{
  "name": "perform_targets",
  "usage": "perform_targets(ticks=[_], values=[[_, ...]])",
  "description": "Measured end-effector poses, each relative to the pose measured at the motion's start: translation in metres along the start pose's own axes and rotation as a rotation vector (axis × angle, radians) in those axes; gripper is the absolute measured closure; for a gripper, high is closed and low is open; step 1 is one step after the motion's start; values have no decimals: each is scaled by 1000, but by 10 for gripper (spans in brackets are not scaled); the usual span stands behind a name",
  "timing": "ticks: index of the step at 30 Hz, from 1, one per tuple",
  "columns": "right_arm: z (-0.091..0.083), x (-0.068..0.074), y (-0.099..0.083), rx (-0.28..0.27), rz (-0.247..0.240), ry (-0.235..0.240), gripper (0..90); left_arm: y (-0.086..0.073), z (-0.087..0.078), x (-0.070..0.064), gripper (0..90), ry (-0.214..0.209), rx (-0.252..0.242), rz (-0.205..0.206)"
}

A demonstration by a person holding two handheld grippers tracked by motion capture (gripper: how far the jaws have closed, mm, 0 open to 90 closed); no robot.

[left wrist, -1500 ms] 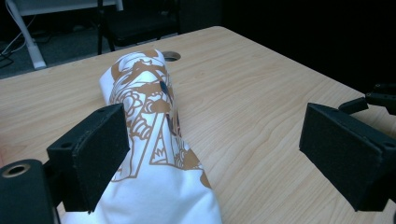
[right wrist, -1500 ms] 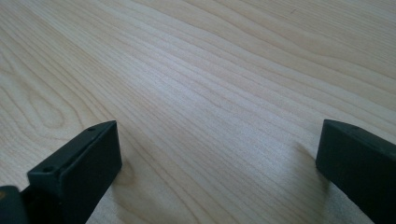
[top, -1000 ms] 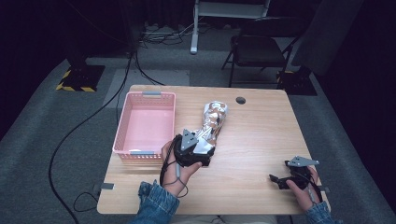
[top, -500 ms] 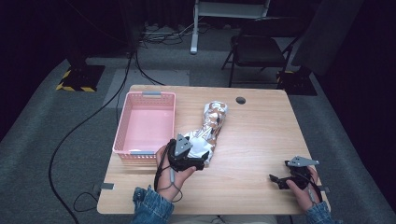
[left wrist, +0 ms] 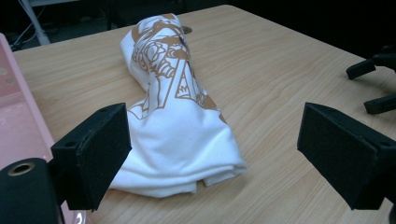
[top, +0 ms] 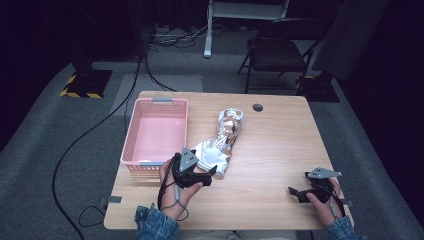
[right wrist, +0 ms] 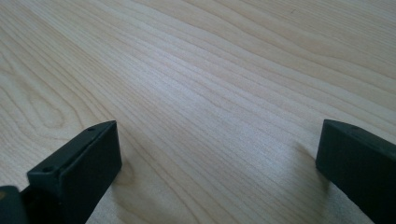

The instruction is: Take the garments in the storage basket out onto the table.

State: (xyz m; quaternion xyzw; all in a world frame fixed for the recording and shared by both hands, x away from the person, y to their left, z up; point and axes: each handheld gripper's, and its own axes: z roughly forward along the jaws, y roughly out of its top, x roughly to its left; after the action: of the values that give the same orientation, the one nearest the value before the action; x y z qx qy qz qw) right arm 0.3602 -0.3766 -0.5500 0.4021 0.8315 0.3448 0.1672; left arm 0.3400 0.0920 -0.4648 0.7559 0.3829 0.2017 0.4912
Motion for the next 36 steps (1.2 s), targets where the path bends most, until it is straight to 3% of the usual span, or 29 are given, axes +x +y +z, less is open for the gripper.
perform_targets(ticks=[15, 36], values=[[0, 0, 0, 0, 0, 0, 0, -14, -12, 9, 95, 38, 19, -13], [0, 0, 0, 0, 0, 0, 0, -46, -30, 23, 96, 80, 57, -47]])
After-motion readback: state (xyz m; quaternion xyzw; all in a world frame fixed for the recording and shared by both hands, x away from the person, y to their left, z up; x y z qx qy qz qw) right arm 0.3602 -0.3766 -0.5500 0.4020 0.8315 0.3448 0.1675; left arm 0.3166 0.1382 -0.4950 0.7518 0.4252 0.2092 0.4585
